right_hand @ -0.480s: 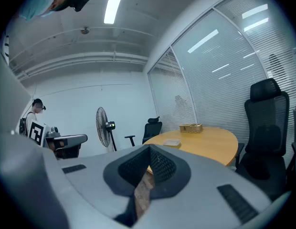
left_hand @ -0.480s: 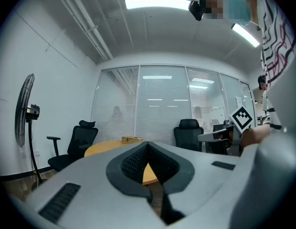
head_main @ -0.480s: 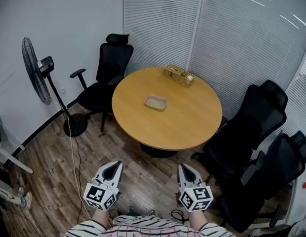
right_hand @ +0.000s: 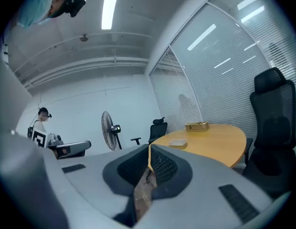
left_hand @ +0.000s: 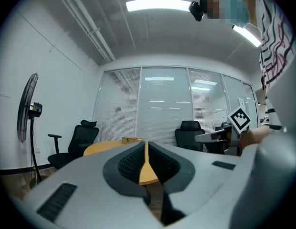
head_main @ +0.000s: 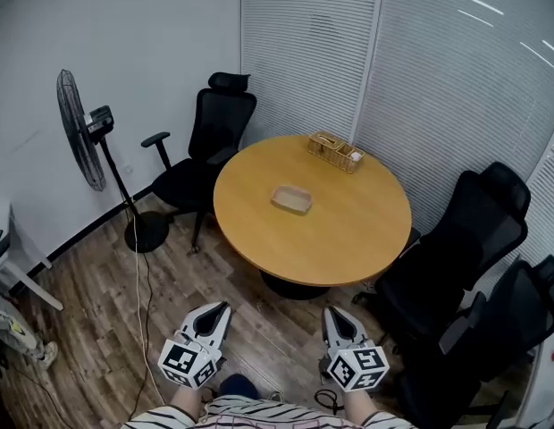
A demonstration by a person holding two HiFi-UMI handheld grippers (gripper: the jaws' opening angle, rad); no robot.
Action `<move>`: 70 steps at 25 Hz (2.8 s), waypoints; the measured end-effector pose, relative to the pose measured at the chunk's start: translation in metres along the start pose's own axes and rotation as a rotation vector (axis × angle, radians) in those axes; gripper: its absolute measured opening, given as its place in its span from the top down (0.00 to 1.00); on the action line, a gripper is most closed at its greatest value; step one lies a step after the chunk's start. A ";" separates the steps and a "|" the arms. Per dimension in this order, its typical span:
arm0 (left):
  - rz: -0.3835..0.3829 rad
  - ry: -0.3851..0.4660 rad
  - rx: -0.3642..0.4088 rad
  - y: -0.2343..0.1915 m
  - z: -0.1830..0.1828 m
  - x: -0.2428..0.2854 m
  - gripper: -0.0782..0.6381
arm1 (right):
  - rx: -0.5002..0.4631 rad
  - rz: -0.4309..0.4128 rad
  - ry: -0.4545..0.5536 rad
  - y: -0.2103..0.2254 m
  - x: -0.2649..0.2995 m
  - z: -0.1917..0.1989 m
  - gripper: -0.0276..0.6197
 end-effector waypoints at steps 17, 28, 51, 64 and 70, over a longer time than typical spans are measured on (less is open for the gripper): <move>0.069 -0.021 -0.086 -0.161 0.012 0.028 0.58 | 0.104 0.132 0.017 -0.039 0.134 -0.006 0.65; 0.190 -0.062 -0.047 -0.289 -0.003 0.071 0.58 | 0.170 0.258 0.084 -0.077 0.233 -0.011 0.65; 0.260 -0.094 -0.107 -0.322 0.015 0.321 0.58 | 0.131 0.292 -0.026 0.071 0.380 -0.047 0.65; 0.178 -0.136 -0.112 -0.341 0.045 0.406 0.58 | 0.134 0.250 -0.140 0.140 0.445 -0.020 0.66; 0.220 -0.205 -0.142 -0.365 0.068 0.434 0.58 | 0.137 0.283 -0.177 0.145 0.474 -0.004 0.67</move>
Point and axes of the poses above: the fingertips, and each gripper's own axes: x forward along the fingers, y to its right, z out of its underside, the point moved 7 cm from there along -x, backward along the fingers, and after that the axes turned 7 degrees about z, right-handed, at the moved point
